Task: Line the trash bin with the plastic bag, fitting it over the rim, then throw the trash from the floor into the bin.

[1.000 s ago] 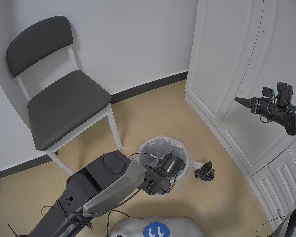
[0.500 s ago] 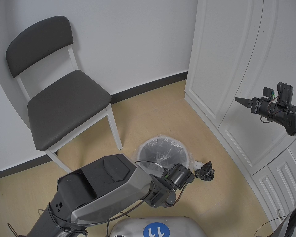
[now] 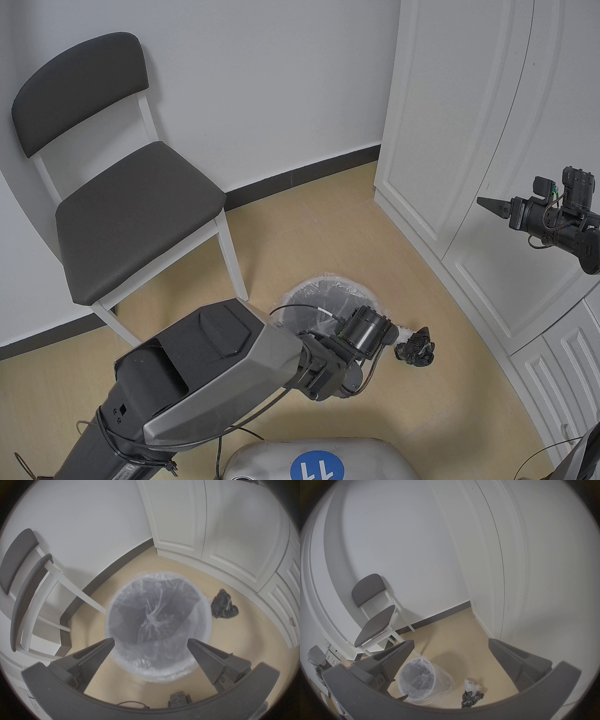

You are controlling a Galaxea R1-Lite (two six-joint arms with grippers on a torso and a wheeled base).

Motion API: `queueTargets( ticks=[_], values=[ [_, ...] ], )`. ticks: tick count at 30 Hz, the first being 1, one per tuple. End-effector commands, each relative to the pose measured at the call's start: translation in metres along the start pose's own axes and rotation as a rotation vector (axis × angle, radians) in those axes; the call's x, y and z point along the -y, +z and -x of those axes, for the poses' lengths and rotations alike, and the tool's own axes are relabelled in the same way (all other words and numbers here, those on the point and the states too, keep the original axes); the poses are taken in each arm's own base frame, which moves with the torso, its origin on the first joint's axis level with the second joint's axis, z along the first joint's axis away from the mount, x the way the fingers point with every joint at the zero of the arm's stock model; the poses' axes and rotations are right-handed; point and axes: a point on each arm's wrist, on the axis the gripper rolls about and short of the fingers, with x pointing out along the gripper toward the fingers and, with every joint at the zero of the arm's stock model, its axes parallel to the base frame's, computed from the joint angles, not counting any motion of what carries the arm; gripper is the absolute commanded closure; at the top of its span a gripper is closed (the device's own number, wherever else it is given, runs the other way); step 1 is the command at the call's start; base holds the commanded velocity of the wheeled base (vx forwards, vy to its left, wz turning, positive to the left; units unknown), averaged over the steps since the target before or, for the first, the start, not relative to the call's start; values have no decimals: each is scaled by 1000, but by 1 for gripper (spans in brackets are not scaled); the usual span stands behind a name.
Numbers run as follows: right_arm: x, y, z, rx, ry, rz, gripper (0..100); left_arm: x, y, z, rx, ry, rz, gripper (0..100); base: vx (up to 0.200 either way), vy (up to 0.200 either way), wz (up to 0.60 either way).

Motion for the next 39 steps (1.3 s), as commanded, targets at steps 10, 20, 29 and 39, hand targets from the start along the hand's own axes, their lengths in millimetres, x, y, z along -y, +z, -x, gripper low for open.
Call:
queueTargets(
  ticks=[10,20,29,39],
  values=[
    [0,-1,-1,-1,0,-1,0,9,-3,-66,-33,34,-43,0,0,0,0],
    [0,-1,-1,-1,0,-1,0,-9,-2,-83,-24,53,-103,0,0,0,0],
    [0,-1,0,-1,2,-1,0,0,-2,-79,-2,28,-100,0,0,0,0],
    [2,0,1,3,-4,0,0,32,-4,-55,22,-24,-82,0,0,0,0]
  ],
)
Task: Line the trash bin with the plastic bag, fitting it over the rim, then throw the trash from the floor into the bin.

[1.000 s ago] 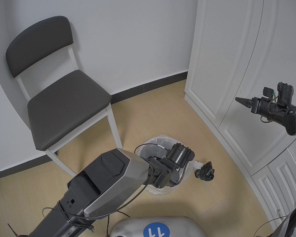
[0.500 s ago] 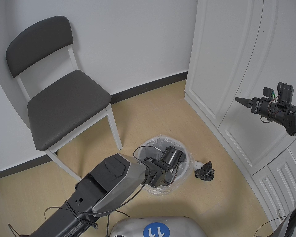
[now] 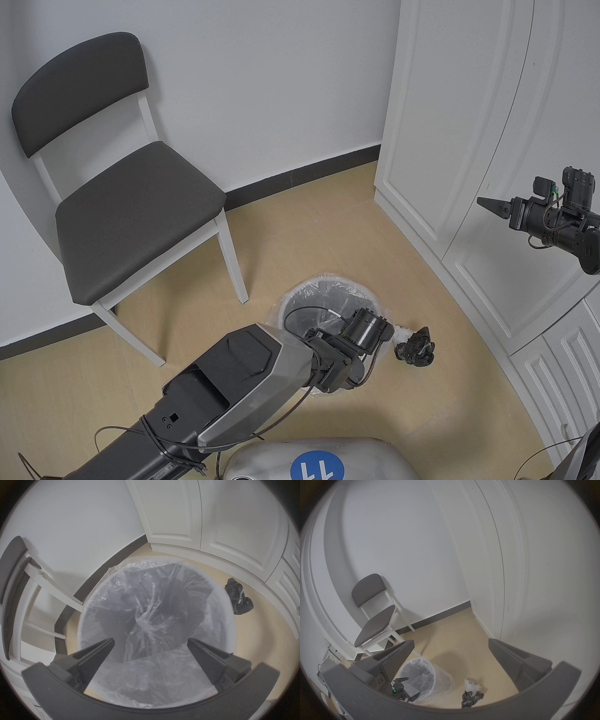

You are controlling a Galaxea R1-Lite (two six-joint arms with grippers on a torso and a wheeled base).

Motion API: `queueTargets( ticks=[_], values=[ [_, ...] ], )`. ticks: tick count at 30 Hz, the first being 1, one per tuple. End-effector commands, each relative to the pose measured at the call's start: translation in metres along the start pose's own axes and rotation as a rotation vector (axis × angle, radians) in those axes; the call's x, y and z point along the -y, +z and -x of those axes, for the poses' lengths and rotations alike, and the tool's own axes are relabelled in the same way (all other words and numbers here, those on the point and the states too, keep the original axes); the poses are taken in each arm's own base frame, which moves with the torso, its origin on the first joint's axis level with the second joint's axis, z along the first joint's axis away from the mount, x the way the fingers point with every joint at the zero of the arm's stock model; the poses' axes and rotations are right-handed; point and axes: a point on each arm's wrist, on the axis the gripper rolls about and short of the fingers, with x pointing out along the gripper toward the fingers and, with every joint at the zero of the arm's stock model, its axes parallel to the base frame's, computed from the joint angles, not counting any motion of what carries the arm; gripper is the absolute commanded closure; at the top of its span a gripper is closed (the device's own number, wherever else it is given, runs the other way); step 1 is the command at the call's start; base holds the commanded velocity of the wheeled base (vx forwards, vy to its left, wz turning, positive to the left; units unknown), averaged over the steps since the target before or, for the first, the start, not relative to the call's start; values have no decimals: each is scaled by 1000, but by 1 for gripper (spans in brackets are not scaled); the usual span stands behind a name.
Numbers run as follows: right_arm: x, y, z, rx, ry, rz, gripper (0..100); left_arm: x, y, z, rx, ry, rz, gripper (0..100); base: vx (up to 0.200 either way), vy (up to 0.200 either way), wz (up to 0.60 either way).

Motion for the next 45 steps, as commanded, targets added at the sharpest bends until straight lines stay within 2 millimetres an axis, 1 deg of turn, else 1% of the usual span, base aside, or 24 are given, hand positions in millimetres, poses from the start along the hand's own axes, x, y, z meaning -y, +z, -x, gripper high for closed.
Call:
queueTargets(
  ticks=[1,3,5,8,9,10,12,16,17,18,21,22,23,26,32,40,45],
  values=[
    [1,1,1,3,-4,0,0,13,1,11,7,-22,-7,0,0,0,0],
    [1,1,1,3,-4,0,0,13,0,11,4,-20,-10,0,0,0,0],
    [1,1,1,3,-4,0,0,9,-1,7,1,-6,-4,0,0,0,0],
    [1,1,1,3,-4,0,0,0,2,4,0,9,15,0,0,0,0],
    [1,1,1,3,-4,0,0,0,2,4,0,9,15,0,0,0,0],
    [2,1,1,3,-5,0,0,-7,5,1,-1,20,38,0,0,0,0],
    [2,0,1,-1,-4,-2,0,-13,10,2,6,27,58,0,0,0,0],
    [2,0,1,-1,-4,-2,0,-18,17,5,17,31,80,0,0,0,0],
    [2,0,1,-1,-4,-2,0,-20,23,10,28,29,102,0,0,0,0],
    [2,0,1,-1,-4,-2,0,-18,25,15,34,24,109,0,0,0,0],
    [2,0,1,-1,-4,-2,0,-15,21,27,19,11,100,0,0,0,0],
    [2,0,1,-1,-4,-2,0,-15,21,27,19,11,100,0,0,0,0],
    [1,0,1,0,-4,-1,0,-8,16,34,8,-1,95,0,0,0,0],
    [2,0,1,-1,-4,-2,0,-3,14,43,2,-15,95,0,0,0,0],
    [2,0,1,-1,-4,-2,0,1,13,48,3,-24,89,0,0,0,0],
    [1,0,1,0,-4,-1,0,16,0,64,-18,-52,65,0,0,0,0],
    [1,0,1,0,-4,-1,0,20,0,71,-15,-64,63,0,0,0,0]
  ],
)
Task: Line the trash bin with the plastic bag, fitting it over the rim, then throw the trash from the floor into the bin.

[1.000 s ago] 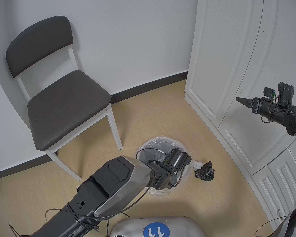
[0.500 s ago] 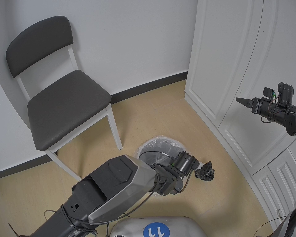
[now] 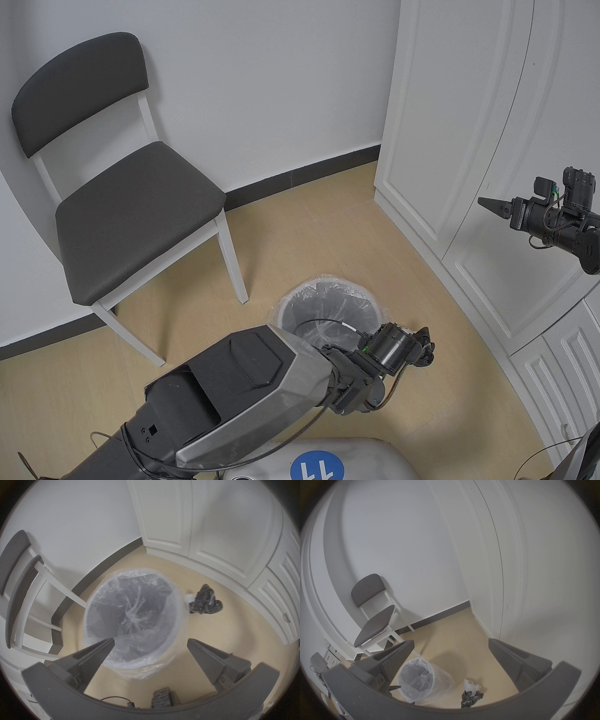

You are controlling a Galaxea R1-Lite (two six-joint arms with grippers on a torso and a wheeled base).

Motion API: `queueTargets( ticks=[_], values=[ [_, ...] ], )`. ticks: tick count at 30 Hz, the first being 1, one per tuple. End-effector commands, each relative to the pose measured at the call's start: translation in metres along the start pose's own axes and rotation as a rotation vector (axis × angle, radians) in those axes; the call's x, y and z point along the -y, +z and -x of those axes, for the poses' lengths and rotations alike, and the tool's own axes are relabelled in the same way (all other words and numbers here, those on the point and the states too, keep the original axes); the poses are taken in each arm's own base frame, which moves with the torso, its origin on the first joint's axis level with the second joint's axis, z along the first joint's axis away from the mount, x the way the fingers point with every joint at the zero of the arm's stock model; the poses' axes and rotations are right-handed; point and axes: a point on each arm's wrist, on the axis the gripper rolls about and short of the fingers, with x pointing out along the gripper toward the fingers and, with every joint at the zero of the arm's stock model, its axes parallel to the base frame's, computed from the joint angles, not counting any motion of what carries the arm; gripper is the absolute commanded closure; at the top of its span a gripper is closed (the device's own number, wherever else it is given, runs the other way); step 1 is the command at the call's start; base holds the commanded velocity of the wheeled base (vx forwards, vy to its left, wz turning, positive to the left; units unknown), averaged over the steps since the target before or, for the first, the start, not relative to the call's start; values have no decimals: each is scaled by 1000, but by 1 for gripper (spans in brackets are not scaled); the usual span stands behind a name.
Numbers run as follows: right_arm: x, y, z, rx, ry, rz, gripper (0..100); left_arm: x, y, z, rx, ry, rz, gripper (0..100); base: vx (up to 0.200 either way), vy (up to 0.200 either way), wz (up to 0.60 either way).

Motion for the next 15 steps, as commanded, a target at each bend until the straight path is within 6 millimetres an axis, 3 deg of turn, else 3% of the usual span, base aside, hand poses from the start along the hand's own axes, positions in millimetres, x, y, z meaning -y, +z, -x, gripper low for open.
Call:
queueTargets(
  ticks=[1,8,15],
  values=[
    [0,0,0,-1,0,-1,0,3,2,9,8,-11,4,0,0,0,0],
    [0,0,0,-1,0,-1,0,-12,5,18,-2,4,39,0,0,0,0],
    [0,-2,0,-6,1,-1,0,-60,9,-14,-22,91,110,0,0,0,0]
  ],
)
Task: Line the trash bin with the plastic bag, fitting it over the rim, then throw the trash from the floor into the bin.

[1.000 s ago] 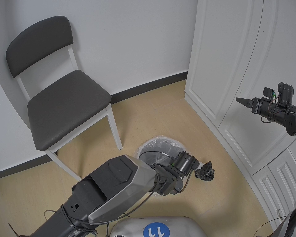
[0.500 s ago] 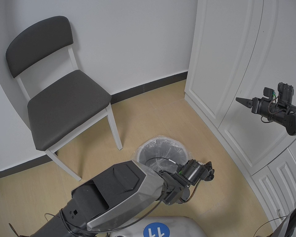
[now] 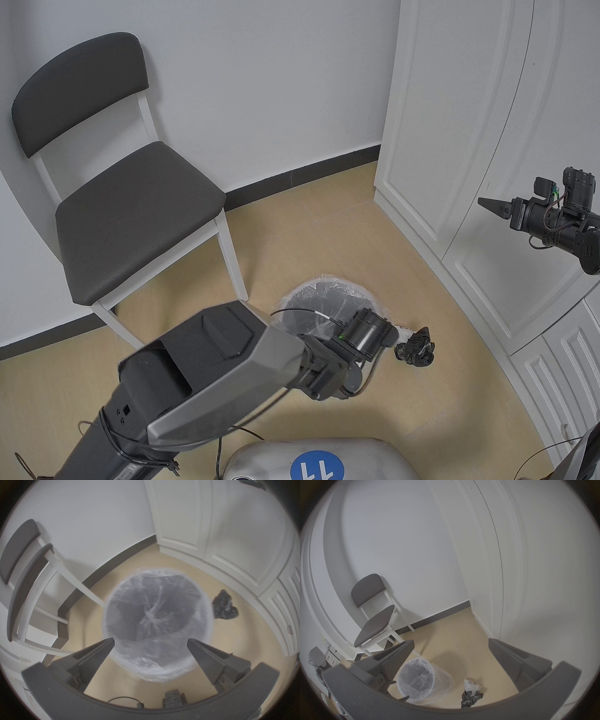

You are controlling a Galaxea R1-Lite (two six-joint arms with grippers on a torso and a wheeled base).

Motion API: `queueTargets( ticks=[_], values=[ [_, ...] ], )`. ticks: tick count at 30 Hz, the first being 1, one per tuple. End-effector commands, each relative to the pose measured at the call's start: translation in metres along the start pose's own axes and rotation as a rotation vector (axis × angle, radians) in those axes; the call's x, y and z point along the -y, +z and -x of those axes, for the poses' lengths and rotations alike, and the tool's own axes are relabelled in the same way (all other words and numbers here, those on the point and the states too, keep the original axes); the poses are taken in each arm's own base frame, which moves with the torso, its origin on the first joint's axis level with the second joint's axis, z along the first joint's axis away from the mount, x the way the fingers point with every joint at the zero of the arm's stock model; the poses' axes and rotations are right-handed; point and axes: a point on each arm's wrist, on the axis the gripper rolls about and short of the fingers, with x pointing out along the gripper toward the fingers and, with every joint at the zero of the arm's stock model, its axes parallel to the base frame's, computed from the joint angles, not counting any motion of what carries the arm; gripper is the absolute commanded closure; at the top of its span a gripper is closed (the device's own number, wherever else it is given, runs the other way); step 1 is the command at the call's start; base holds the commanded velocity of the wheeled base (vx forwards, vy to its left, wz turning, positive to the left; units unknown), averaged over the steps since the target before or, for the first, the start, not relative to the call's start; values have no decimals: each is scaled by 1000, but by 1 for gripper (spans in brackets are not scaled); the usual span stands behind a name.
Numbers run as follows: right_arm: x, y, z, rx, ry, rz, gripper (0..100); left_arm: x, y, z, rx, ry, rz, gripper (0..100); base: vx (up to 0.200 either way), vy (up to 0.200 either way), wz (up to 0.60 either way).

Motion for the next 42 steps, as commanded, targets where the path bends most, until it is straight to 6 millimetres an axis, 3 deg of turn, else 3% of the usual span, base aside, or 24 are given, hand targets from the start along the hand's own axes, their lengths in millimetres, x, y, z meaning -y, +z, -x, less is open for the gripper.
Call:
queueTargets(
  ticks=[1,8,14,23,31,42],
  values=[
    [-1,-1,-1,-4,3,0,0,-31,8,-22,-5,61,45,0,0,0,0],
    [-2,-2,-1,-5,6,0,0,-38,11,-54,8,96,58,0,0,0,0],
    [-1,-2,-1,-4,3,0,0,-40,-2,-70,-4,205,-20,0,0,0,0],
    [0,-1,0,-2,0,0,0,-43,-17,-62,-23,212,-32,0,0,0,0],
    [0,-2,0,-4,1,0,0,-54,-32,-43,35,209,0,0,0,0,0],
    [0,-12,-10,-39,10,-14,0,-48,-18,-28,150,171,75,0,0,0,0]
  ],
)
